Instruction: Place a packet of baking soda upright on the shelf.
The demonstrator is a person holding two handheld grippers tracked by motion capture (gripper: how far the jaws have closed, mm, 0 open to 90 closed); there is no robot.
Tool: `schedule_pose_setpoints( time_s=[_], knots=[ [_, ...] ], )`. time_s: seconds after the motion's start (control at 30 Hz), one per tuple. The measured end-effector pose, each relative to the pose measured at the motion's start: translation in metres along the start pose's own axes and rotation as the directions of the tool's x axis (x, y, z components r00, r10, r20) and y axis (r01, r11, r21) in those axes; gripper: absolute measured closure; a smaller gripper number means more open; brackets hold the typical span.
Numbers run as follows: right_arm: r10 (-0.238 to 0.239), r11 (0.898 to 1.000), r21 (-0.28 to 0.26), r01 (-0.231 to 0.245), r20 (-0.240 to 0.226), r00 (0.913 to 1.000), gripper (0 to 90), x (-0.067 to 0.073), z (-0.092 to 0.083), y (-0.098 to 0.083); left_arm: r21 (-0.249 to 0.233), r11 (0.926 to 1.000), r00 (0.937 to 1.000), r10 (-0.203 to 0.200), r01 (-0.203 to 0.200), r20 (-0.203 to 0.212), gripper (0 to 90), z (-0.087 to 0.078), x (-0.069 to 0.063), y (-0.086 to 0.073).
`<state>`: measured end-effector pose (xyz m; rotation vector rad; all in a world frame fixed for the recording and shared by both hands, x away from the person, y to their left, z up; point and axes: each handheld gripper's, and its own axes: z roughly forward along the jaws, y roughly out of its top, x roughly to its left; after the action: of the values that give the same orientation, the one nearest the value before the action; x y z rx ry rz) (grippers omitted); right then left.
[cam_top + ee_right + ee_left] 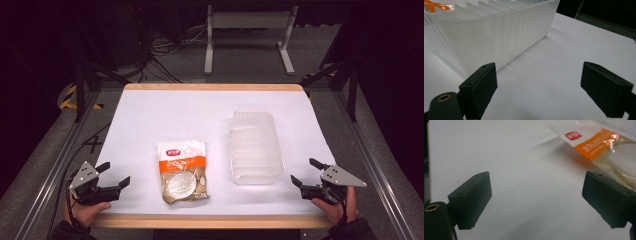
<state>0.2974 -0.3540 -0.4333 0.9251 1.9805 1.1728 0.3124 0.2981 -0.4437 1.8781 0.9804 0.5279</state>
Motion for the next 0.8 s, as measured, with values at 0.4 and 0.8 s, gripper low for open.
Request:
schedule_pose_setpoints(
  time_s=[0.4, 0.8],
  knots=[
    [-0.008, 1.0, 0.004, 0.008, 0.017, 0.9998, 14.2, 0.001, 0.001, 0.002, 0.025, 0.9997, 0.9993, -0.007, 0.006, 0.037, 10.5, 0.01, -0.003, 0.0],
    [-0.008, 1.0, 0.01, 0.008, 0.015, 0.9999, 14.3, 0.001, 0.002, 0.002, 0.086, 0.9954, 0.9792, -0.059, 0.043, 0.194, 10.2, 0.048, -0.01, 0.017]
  ],
)
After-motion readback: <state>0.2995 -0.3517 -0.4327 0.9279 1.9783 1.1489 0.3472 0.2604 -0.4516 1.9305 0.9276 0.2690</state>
